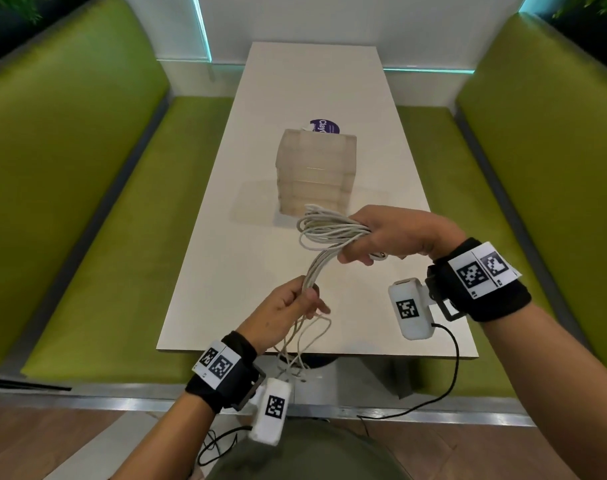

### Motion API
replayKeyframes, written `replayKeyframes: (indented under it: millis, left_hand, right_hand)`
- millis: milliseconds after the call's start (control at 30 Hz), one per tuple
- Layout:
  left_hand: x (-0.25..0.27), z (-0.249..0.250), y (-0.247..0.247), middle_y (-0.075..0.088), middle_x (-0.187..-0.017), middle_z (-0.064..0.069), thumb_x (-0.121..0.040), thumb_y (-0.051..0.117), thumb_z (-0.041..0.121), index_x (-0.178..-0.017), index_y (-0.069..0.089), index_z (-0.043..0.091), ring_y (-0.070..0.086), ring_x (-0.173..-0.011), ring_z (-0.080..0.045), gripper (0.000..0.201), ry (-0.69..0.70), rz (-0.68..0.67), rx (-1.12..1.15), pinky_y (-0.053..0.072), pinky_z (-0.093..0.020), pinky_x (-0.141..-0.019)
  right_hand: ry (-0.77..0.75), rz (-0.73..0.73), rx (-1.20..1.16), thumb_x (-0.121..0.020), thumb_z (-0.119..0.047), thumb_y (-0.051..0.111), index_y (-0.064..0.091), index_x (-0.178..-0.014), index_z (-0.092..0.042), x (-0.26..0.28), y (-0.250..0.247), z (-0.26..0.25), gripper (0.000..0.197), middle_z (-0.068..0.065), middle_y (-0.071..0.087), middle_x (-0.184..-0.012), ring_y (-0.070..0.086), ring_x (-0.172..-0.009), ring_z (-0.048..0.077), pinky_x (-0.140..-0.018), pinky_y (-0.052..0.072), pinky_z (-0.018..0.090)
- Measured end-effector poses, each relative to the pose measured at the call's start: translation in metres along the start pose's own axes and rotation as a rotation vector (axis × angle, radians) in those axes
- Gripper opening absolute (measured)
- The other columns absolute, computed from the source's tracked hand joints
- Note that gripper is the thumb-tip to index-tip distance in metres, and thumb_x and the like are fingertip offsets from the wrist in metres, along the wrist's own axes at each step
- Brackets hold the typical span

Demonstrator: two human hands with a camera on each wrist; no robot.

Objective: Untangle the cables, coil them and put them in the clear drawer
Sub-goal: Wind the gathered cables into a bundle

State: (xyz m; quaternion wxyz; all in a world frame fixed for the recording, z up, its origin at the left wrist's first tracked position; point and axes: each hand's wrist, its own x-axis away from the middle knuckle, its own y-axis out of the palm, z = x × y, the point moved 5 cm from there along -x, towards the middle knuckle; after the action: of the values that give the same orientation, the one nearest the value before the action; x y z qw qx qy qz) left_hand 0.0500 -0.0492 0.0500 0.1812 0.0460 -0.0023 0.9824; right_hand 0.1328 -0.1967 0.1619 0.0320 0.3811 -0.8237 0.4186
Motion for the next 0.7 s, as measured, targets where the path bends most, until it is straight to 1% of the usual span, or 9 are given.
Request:
replayKeyframes:
  millis: [67,133,233,300,367,400,500,567,700]
  left_hand:
    - [-0.002,0.004,-0.004,0.063,-0.067,0.005,-0.097,0.04,0.032,-0.084,0.048,0.008,0.068,-0.098,-0.028,0.028,0.027,0.141,0.106,0.043,-0.032,-0.086]
    - [-0.004,0.011,-0.008,0.071,-0.083,-0.008,-0.097,0.042,0.033,-0.088,0.051,0.005,0.067,-0.102,-0.033,0.031,0.053,0.292,0.262,0.047,-0.042,-0.091]
    - [-0.008,0.023,-0.014,0.069,-0.107,-0.014,-0.097,0.042,0.026,-0.102,0.059,0.006,0.065,-0.105,-0.03,0.027,0.072,0.434,0.413,0.052,-0.039,-0.092]
    - [-0.011,0.025,-0.017,0.069,-0.105,-0.01,-0.101,0.039,0.019,-0.106,0.061,0.01,0.066,-0.097,-0.022,0.024,0.06,0.496,0.464,0.054,-0.033,-0.087]
    - [-0.012,0.026,-0.018,0.069,-0.103,-0.01,-0.101,0.038,0.014,-0.108,0.062,0.012,0.066,-0.092,-0.021,0.025,0.031,0.536,0.542,0.056,-0.03,-0.079]
    - [-0.013,0.025,-0.018,0.068,-0.102,-0.01,-0.101,0.038,0.013,-0.107,0.062,0.012,0.066,-0.091,-0.021,0.025,0.01,0.55,0.585,0.057,-0.031,-0.077]
    - [-0.015,0.024,-0.016,0.065,-0.098,-0.009,-0.1,0.039,0.014,-0.102,0.061,0.014,0.063,-0.089,-0.023,0.021,-0.035,0.57,0.672,0.056,-0.034,-0.075]
    - [-0.014,0.024,-0.017,0.064,-0.099,-0.01,-0.1,0.04,0.014,-0.1,0.06,0.014,0.063,-0.089,-0.023,0.02,-0.045,0.573,0.705,0.056,-0.034,-0.076]
    - [-0.014,0.026,-0.016,0.066,-0.093,-0.01,-0.101,0.038,0.016,-0.096,0.059,0.011,0.065,-0.086,-0.023,0.022,-0.038,0.532,0.805,0.058,-0.035,-0.073]
  right_hand:
    - [0.002,0.033,-0.026,-0.084,-0.024,0.066,0.054,-0.055,-0.016,0.0,0.001,0.001,0.032,-0.003,0.052,-0.053,0.043,-0.047,0.012,-0.038,0.032,0.02]
    - [-0.002,0.06,-0.033,-0.086,-0.024,0.064,0.054,-0.055,-0.015,-0.002,0.01,0.003,0.034,-0.002,0.053,-0.053,0.045,-0.046,0.013,-0.039,0.035,0.022]
    - [-0.003,0.106,-0.082,-0.089,-0.025,0.062,0.054,-0.062,-0.023,-0.009,0.037,0.007,0.029,-0.004,0.056,-0.056,0.046,-0.04,0.006,-0.04,0.037,0.02]
    - [-0.003,0.125,-0.089,-0.089,-0.035,0.063,0.058,-0.077,-0.027,-0.014,0.057,0.007,0.016,-0.006,0.058,-0.066,0.051,-0.049,0.002,-0.049,0.04,0.02]
    - [-0.022,0.129,-0.091,-0.085,-0.044,0.065,0.062,-0.095,-0.025,-0.019,0.074,0.004,0.022,-0.008,0.061,-0.079,0.057,-0.068,0.006,-0.058,0.042,0.02]
    - [-0.02,0.141,-0.118,-0.082,-0.048,0.068,0.062,-0.098,-0.025,-0.022,0.08,0.005,0.028,-0.008,0.062,-0.081,0.057,-0.068,0.005,-0.057,0.042,0.017]
    - [-0.01,0.143,-0.197,-0.076,-0.053,0.072,0.059,-0.086,-0.021,-0.025,0.089,0.007,0.035,-0.004,0.06,-0.068,0.052,-0.049,0.004,-0.046,0.041,0.017]
    - [-0.015,0.11,-0.203,-0.077,-0.052,0.072,0.059,-0.082,-0.016,-0.026,0.093,0.006,0.038,-0.002,0.057,-0.063,0.052,-0.048,0.012,-0.047,0.043,0.023]
    - [-0.036,0.131,-0.272,-0.079,-0.045,0.073,0.06,-0.08,-0.002,-0.027,0.09,0.003,0.045,0.007,0.052,-0.068,0.05,-0.053,0.022,-0.043,0.04,0.025]
